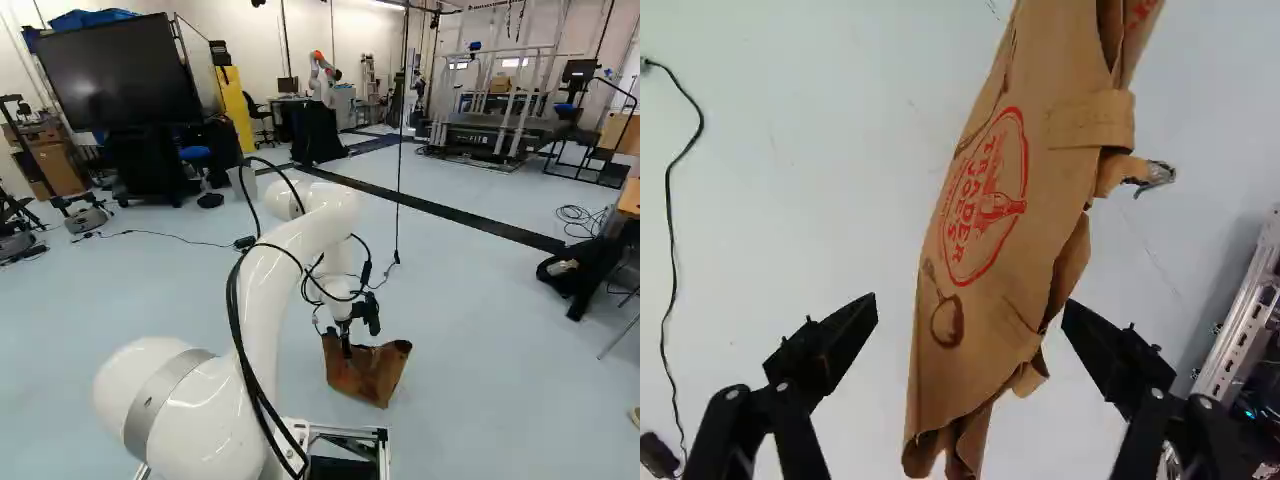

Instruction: Pick up the grocery bag from the ground

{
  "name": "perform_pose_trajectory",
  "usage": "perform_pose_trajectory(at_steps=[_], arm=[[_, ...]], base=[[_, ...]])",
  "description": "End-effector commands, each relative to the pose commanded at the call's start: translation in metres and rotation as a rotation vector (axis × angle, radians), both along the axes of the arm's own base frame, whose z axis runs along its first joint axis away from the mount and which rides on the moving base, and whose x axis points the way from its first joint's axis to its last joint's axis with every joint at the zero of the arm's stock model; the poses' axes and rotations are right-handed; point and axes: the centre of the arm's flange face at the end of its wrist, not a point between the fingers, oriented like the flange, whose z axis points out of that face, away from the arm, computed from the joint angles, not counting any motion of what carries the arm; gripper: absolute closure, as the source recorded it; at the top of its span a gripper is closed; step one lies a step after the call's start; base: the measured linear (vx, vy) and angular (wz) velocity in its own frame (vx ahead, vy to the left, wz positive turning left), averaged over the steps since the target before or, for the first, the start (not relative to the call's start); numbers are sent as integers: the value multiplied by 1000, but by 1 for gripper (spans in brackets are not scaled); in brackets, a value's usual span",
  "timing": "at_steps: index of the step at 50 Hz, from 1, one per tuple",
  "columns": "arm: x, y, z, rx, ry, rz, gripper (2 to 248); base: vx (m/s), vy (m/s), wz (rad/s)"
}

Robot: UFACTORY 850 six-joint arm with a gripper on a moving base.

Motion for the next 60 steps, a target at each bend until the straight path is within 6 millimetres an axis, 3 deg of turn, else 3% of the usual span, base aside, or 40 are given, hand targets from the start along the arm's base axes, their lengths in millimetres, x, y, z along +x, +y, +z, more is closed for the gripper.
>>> perform_pose_trajectory(at_steps=[40, 41, 46, 47, 51, 52, 56, 57, 60], arm=[[-1, -1, -60, 5, 18, -2, 3], [-1, -1, -62, 5, 19, -2, 13], [-1, -1, -69, 5, 20, -2, 13], [-1, -1, -71, 5, 20, -2, 50], [-1, -1, -75, 5, 20, -2, 50], [-1, -1, -76, 5, 20, -2, 89], [-1, -1, -77, 5, 20, -2, 89], [-1, -1, -78, 5, 20, -2, 128], [-1, -1, -78, 5, 20, -2, 128]], base=[[0, 0, 0], [0, 0, 0], [0, 0, 0], [0, 0, 0], [0, 0, 0], [0, 0, 0], [0, 0, 0], [0, 0, 0], [0, 0, 0]])
